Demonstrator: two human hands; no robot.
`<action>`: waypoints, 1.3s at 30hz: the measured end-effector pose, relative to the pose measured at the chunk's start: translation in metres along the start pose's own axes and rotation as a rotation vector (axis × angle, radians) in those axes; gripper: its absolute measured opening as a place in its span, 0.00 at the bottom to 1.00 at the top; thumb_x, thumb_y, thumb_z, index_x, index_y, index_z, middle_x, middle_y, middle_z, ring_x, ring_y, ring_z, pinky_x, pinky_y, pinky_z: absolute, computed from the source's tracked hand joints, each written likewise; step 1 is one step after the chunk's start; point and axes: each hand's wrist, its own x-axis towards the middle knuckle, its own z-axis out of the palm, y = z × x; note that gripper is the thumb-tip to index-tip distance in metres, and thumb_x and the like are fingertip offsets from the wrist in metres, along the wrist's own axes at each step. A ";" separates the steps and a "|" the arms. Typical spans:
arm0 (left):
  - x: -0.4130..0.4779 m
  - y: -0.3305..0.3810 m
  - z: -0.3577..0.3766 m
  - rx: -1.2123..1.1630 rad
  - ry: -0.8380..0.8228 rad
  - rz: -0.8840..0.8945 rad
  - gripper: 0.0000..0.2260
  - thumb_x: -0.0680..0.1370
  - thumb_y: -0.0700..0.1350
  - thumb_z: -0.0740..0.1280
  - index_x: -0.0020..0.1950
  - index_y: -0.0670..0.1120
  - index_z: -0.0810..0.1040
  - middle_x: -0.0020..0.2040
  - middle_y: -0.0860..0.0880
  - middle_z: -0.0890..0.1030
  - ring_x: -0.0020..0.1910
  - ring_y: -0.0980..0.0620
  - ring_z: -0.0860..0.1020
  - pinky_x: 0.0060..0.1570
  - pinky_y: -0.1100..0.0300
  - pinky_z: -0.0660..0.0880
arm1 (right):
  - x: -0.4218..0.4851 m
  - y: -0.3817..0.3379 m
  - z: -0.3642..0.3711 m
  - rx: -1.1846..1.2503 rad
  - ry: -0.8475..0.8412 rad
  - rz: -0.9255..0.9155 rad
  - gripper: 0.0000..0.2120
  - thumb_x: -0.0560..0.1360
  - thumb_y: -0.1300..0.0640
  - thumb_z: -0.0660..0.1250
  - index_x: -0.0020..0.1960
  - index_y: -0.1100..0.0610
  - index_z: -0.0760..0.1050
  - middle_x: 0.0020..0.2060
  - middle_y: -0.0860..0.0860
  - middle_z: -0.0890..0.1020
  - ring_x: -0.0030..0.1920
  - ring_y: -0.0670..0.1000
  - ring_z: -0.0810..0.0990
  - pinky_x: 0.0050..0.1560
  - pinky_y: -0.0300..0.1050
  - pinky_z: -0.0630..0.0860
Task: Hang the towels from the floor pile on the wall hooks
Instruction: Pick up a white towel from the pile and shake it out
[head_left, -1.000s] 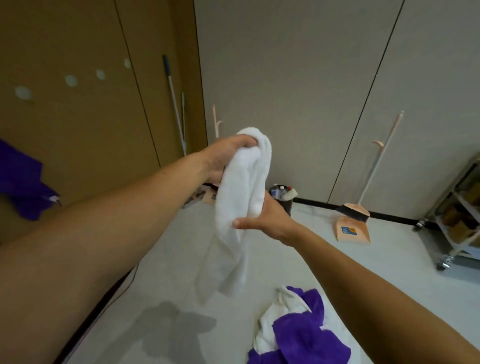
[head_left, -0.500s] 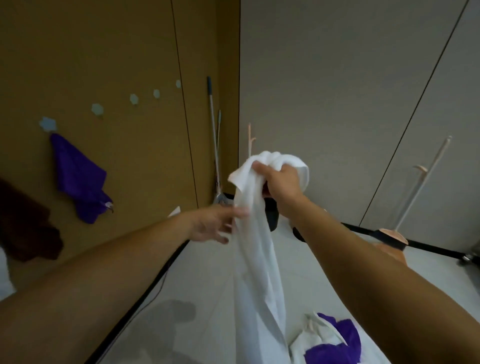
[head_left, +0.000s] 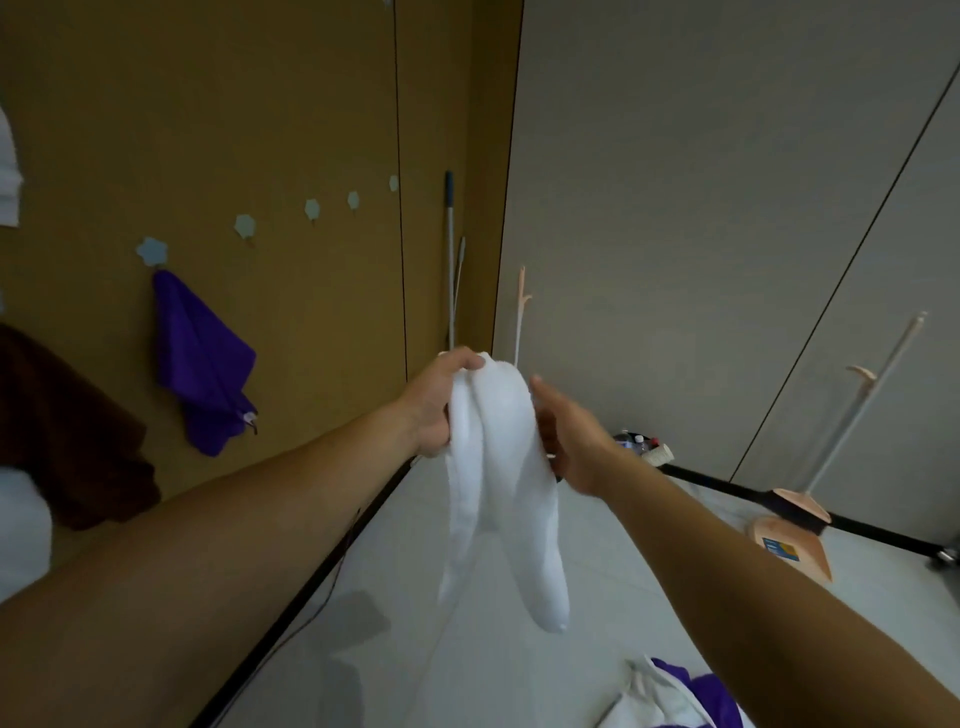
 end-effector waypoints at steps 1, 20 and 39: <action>0.001 0.001 -0.004 0.031 0.010 -0.002 0.19 0.72 0.44 0.69 0.62 0.43 0.75 0.55 0.41 0.80 0.55 0.41 0.78 0.61 0.46 0.72 | 0.001 0.004 0.005 0.022 -0.049 0.014 0.24 0.77 0.36 0.60 0.61 0.53 0.78 0.56 0.53 0.83 0.57 0.57 0.80 0.64 0.58 0.73; -0.010 0.019 -0.132 0.457 0.268 -0.028 0.11 0.76 0.46 0.65 0.56 0.43 0.74 0.43 0.45 0.82 0.41 0.46 0.81 0.38 0.56 0.77 | 0.024 0.008 0.049 0.473 -0.432 0.324 0.27 0.74 0.47 0.70 0.68 0.60 0.73 0.62 0.62 0.79 0.59 0.63 0.80 0.52 0.61 0.79; -0.014 0.030 -0.200 1.049 0.519 0.188 0.16 0.80 0.50 0.61 0.57 0.38 0.78 0.53 0.42 0.80 0.47 0.44 0.78 0.40 0.59 0.70 | 0.035 0.010 0.066 0.193 0.210 0.006 0.02 0.76 0.62 0.68 0.47 0.57 0.79 0.50 0.57 0.80 0.51 0.57 0.80 0.58 0.57 0.77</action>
